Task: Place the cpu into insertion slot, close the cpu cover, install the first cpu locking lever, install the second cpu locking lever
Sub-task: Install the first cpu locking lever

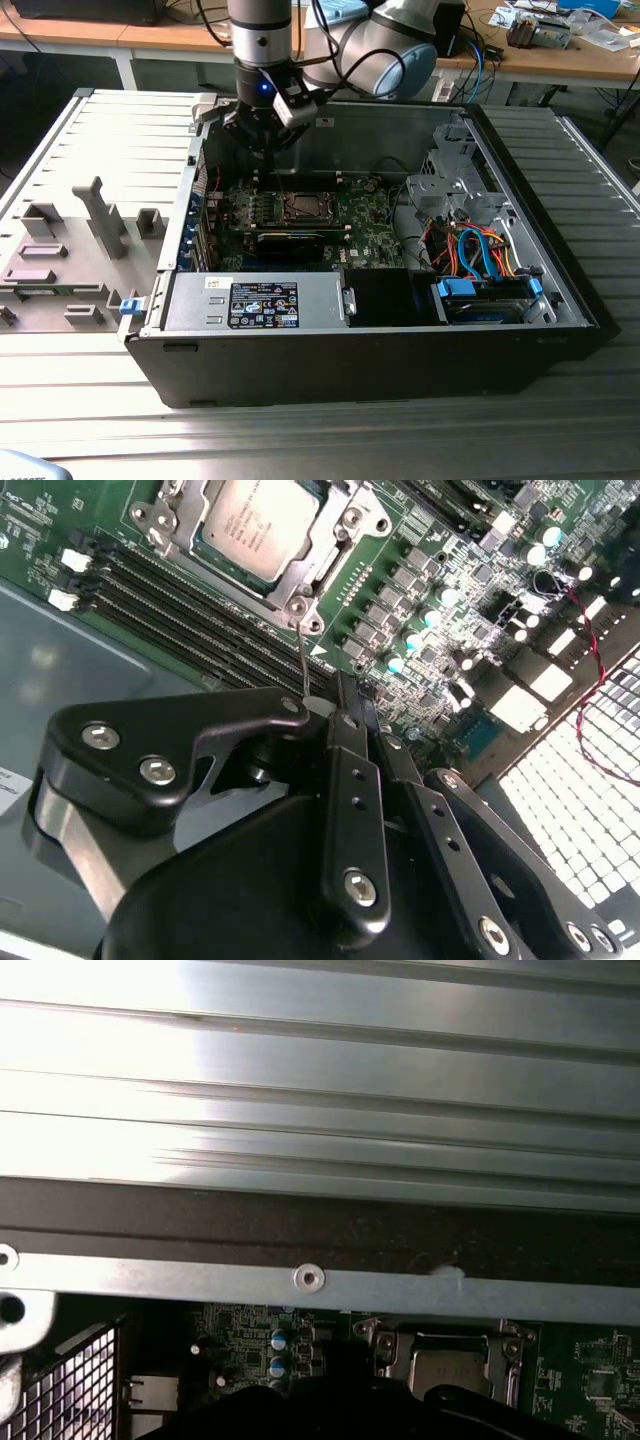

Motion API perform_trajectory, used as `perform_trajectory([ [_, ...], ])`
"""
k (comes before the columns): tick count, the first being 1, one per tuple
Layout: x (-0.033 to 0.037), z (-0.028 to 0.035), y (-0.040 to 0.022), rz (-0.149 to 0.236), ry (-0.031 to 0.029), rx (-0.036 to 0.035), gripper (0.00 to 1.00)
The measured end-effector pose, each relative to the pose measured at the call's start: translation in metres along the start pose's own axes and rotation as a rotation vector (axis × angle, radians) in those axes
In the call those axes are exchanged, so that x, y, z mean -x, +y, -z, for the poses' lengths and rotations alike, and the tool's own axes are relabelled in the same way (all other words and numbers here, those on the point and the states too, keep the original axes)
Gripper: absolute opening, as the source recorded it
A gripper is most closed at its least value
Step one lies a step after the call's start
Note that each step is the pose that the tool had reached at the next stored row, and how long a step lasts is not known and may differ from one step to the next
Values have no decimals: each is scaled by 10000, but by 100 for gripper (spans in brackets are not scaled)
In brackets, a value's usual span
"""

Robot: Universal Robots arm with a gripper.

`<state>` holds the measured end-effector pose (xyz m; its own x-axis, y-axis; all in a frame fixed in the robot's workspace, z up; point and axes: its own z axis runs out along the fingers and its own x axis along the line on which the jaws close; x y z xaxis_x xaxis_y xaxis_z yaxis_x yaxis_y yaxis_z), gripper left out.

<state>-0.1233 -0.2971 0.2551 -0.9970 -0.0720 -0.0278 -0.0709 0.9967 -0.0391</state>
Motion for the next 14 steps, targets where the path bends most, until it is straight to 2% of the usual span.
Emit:
perform_trajectory([
  [9,52,-2,-3,0,1,2,11],
  [14,124,-4,-9,0,11,2,11],
])
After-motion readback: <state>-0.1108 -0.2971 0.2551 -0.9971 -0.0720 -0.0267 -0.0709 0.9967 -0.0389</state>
